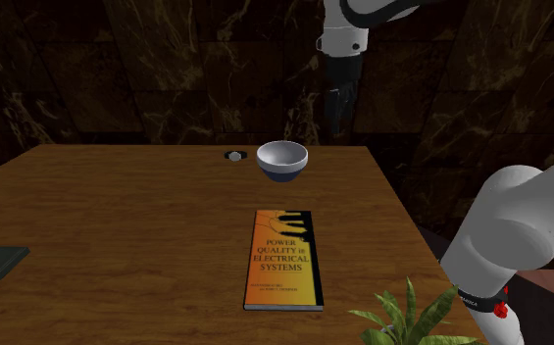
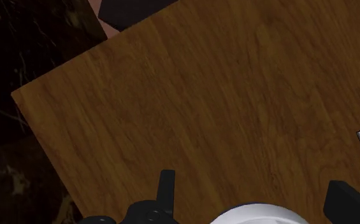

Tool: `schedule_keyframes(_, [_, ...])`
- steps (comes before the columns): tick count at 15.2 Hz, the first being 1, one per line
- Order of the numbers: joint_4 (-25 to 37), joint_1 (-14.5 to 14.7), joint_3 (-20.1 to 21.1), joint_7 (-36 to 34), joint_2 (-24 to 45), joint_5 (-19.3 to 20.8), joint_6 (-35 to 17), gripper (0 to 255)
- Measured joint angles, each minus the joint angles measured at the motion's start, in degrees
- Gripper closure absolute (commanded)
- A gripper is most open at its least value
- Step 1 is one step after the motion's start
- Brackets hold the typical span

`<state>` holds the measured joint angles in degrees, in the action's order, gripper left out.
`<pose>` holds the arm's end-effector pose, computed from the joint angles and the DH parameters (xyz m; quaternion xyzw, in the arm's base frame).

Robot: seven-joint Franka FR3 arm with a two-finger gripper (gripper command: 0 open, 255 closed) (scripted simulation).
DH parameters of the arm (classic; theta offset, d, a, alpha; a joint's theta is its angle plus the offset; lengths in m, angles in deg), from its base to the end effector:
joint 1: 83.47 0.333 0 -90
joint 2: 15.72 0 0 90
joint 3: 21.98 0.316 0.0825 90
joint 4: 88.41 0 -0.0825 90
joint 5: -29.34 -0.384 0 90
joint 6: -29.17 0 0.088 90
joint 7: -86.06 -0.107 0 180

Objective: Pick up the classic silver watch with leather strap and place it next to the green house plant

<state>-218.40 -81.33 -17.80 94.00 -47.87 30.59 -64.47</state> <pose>0.3711 0.0436 0.5601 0.9918 0.1188 -0.0378 0.0295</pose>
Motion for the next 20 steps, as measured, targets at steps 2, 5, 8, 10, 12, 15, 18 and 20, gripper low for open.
schedule_keyframes(2, [1.42, 0.38, 0.50, 0.30, 3.70, 0.03, -2.98, 0])
schedule_keyframes(5, [3.69, 1.01, 1.42, 0.56, 8.88, 0.08, -7.05, 0])
schedule_keyframes(8, [6.83, 1.38, 2.02, 1.21, 14.83, 0.54, -10.93, 0])
schedule_keyframes(10, [8.79, 1.77, 2.65, 1.26, 18.74, 0.89, -13.59, 0])
schedule_keyframes(12, [12.17, 1.98, 2.99, 1.80, 22.42, 1.36, -14.62, 0])
schedule_keyframes(15, [16.86, 2.49, 3.71, 2.14, 28.25, 2.19, -16.80, 0])
schedule_keyframes(18, [21.98, 3.14, 4.41, 2.36, 34.30, 3.26, -18.75, 0])
schedule_keyframes(20, [25.87, 3.70, 4.89, 2.42, 38.04, 4.01, -19.23, 0])
